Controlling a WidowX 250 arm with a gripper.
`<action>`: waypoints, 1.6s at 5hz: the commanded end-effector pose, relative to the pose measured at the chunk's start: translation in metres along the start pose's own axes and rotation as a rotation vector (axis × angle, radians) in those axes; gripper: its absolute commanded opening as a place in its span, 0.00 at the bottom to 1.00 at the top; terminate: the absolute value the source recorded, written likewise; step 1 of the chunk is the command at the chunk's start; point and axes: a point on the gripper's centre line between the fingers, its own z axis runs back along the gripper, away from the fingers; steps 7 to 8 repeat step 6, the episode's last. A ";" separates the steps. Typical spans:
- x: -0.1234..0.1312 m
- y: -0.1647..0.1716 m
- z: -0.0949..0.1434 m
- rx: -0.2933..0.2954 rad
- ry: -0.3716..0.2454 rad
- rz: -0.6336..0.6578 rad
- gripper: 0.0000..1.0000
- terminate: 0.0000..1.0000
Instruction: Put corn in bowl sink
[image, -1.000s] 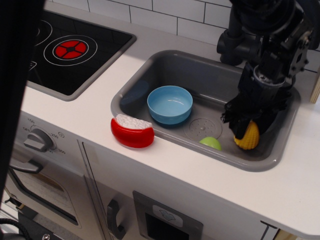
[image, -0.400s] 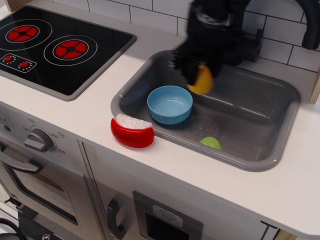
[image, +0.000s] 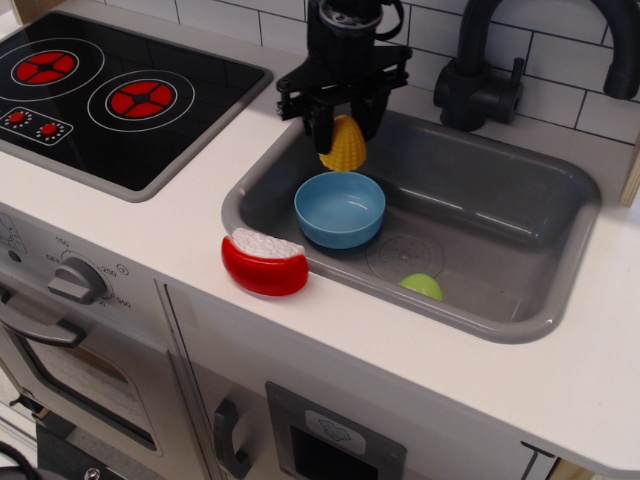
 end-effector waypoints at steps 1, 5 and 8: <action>0.012 -0.001 0.006 0.012 -0.056 0.010 1.00 0.00; 0.013 -0.003 0.017 -0.001 -0.102 0.033 1.00 0.00; 0.013 -0.003 0.017 -0.001 -0.102 0.033 1.00 1.00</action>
